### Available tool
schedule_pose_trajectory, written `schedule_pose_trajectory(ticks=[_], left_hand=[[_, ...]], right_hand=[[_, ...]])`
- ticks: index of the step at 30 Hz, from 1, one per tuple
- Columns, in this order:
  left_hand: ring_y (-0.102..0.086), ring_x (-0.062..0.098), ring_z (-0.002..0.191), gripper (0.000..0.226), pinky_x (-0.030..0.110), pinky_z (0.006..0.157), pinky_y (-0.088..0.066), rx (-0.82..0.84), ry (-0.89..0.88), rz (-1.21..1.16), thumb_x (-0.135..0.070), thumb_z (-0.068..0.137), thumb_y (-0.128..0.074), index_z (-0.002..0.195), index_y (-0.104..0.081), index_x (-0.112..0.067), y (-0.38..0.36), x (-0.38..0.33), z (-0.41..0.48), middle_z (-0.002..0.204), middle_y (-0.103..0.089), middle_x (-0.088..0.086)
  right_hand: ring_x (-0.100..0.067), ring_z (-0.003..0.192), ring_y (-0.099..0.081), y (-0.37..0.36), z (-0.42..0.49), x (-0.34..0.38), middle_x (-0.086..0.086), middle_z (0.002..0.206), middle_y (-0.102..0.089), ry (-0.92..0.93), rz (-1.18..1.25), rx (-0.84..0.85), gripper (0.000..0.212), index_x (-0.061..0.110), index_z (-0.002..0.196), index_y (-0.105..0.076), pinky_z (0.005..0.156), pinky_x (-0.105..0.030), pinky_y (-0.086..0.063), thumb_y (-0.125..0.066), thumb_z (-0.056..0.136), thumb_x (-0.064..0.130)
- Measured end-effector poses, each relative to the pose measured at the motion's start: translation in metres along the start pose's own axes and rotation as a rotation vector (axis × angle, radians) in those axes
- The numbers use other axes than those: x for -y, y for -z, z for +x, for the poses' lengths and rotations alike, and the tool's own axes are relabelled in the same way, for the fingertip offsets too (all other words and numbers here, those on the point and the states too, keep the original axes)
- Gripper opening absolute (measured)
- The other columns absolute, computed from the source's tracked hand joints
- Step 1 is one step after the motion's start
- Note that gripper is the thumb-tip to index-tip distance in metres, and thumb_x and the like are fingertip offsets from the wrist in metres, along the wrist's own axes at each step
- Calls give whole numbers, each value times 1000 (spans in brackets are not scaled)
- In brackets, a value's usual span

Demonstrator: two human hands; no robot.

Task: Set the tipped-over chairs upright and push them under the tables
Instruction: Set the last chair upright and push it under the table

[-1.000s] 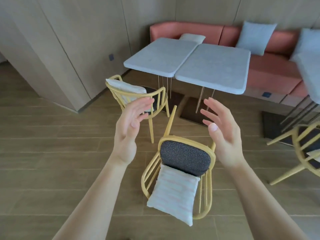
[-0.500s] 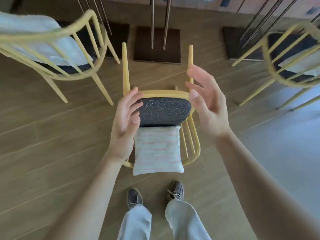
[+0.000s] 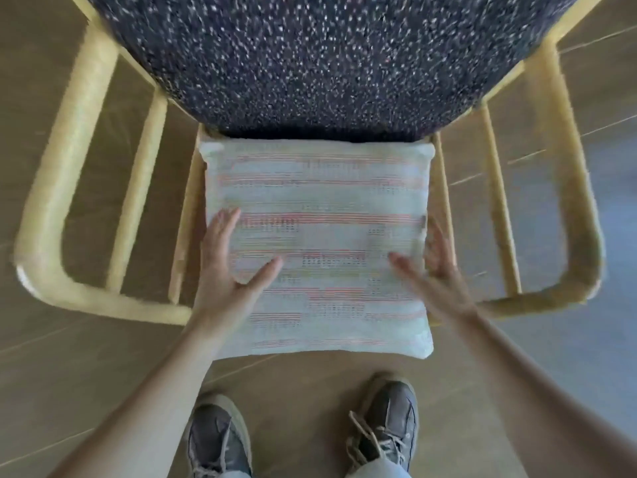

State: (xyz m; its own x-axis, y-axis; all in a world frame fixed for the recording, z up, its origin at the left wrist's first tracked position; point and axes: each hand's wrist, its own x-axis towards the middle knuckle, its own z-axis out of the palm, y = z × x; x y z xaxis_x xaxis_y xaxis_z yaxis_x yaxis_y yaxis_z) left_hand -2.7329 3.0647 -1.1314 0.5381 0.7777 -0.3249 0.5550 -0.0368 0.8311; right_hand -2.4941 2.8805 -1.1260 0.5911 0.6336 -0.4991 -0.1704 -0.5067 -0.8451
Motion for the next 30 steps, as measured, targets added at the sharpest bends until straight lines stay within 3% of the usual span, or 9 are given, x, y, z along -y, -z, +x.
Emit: schedule_pose_trajectory(ticks=[2, 5, 8, 11, 15, 20, 23, 27, 30], left_hand=[[-9, 1, 161, 107, 43, 130, -21, 12, -24, -13, -70, 73, -79, 162, -24, -47, -11, 37, 4, 174, -10, -23], [-59, 2, 136, 118, 30, 107, -54, -29, 214, -303, -73, 51, -94, 152, -42, -41, -8, 67, 14, 149, -60, -17], [-77, 22, 110, 96, 42, 88, -63, 36, 386, -322, -65, 50, -95, 133, -68, -24, 0, 73, 24, 118, -80, -2], [-76, 25, 109, 85, 50, 92, -60, 51, 457, -268, -59, 55, -89, 131, -68, -26, 14, 43, 15, 116, -80, 0], [-80, 19, 94, 56, 35, 77, -62, 68, 560, -249, -54, 65, -96, 112, -79, -30, 64, -33, -25, 101, -84, -5], [-74, -11, 78, 43, 13, 61, -57, 58, 520, -310, -15, 84, -84, 113, -64, -40, 136, -174, -56, 90, -78, -31], [-64, -13, 79, 43, 19, 76, -46, 24, 553, -226, -36, 81, -87, 111, -58, -42, 184, -263, -65, 87, -70, -35], [-59, 14, 108, 57, 18, 78, -39, 43, 509, 45, -60, 86, -77, 133, -54, -37, 236, -375, -58, 106, -58, -22], [-57, 5, 91, 65, 19, 71, -40, 94, 534, 110, -63, 89, -73, 141, -52, -28, 259, -445, -29, 105, -56, -20]], right_hand=[[4, 113, -69, -6, 12, -42, 29, 125, -65, -59, 58, 16, 103, 45, 154, -30, 88, -26, -63, -90, 70, 36], [-16, 100, -79, -6, 27, -66, 12, 109, -81, -136, 66, 56, 52, 45, 118, -69, 73, -29, -66, -92, 72, 43], [-17, 97, -81, -6, 34, -59, 5, 108, -83, -193, 73, 78, 39, 43, 106, -78, 75, -30, -66, -91, 72, 55], [-13, 93, -80, -10, 15, -36, 7, 107, -83, -222, 112, 9, 32, 43, 106, -78, 70, -24, -64, -90, 76, 46], [-21, 101, -80, -1, -45, 37, 2, 114, -81, -327, 126, 29, 65, 27, 127, -69, 81, -40, -66, -93, 72, 54], [-23, 98, -80, 33, -118, 177, 1, 110, -83, -431, 57, 25, 49, 28, 123, -71, 89, -46, -63, -88, 79, 44], [-14, 88, -81, 60, -142, 273, 5, 97, -84, -465, -17, 58, 32, 21, 116, -75, 76, -28, -63, -83, 88, 35], [-5, 69, -77, 90, -139, 386, 14, 74, -80, -475, -157, 138, 23, 19, 94, -72, 59, -17, -55, -80, 90, 40], [-17, 90, -68, 109, -122, 459, 3, 108, -73, -465, -245, 153, 52, 16, 117, -57, 74, -23, -48, -80, 87, 51]])
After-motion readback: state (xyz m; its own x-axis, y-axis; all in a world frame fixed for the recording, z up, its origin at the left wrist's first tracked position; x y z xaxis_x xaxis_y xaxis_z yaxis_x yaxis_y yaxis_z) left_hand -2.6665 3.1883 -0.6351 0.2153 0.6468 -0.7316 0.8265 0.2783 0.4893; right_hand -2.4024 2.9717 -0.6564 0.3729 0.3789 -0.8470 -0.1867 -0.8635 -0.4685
